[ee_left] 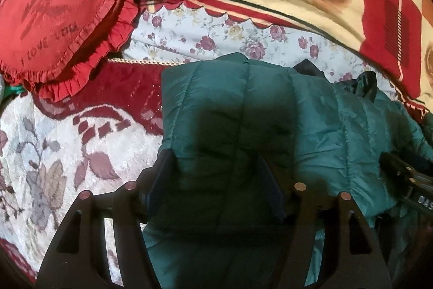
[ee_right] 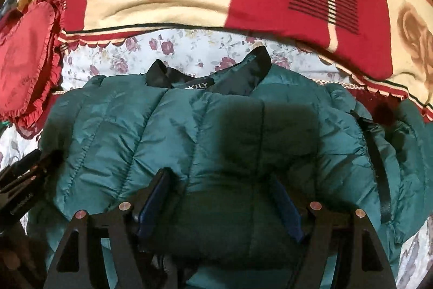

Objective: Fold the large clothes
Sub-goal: 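Move the right tool across the jacket toward the other sleeve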

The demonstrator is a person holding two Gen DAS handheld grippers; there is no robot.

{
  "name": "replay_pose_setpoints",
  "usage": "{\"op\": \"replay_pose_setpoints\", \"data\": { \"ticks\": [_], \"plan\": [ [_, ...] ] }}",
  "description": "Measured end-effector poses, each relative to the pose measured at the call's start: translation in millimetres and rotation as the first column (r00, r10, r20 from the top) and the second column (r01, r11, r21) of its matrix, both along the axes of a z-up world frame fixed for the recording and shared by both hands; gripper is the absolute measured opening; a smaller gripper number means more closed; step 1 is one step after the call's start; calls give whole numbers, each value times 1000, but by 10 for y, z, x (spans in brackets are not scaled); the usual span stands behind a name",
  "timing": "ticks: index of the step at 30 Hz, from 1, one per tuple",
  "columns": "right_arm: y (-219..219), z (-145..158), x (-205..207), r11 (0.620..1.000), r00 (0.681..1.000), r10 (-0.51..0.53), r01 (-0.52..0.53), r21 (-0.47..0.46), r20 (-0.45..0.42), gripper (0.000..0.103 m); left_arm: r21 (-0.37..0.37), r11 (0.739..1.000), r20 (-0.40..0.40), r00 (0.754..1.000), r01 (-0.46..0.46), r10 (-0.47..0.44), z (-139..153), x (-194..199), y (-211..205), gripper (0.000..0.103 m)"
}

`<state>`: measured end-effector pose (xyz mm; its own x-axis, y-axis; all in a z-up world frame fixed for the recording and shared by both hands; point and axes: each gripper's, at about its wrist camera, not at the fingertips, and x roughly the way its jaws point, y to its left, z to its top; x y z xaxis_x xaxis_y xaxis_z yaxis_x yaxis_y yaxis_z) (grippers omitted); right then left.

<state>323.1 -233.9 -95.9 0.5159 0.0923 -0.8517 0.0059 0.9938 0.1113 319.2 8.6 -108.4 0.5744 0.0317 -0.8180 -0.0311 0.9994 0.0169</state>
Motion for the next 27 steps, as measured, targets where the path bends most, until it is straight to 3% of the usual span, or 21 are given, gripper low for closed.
{"op": "replay_pose_setpoints", "data": {
  "ticks": [5, 8, 14, 19, 23, 27],
  "plan": [
    [-82, 219, -213, 999, 999, -8, 6, 33, 47, 73, -17, 1000, -1, 1000, -10, 10, -26, -1, 27, 67],
    [-139, 278, -301, 1000, 997, -14, 14, -2, 70, 73, -21, 1000, 0, 1000, -12, 12, -25, -5, 29, 67],
    [-329, 138, -286, 997, 996, -81, 82, -18, 38, 73, -19, 1000, 12, 1000, -13, 13, -42, -19, 23, 68],
    [-326, -34, -237, 997, 997, -71, 71, -36, 0, 73, -28, 999, 9, 1000, -22, 23, -57, -13, 47, 74],
    [-354, 40, -288, 997, 997, -74, 74, -20, -10, 73, -26, 999, 15, 1000, -27, 27, -58, -27, 46, 74],
    [-449, 188, -465, 996, 995, -88, 88, -4, 43, 73, -27, 999, 14, 1000, -20, 20, -22, -64, 56, 74]
  ]
}}
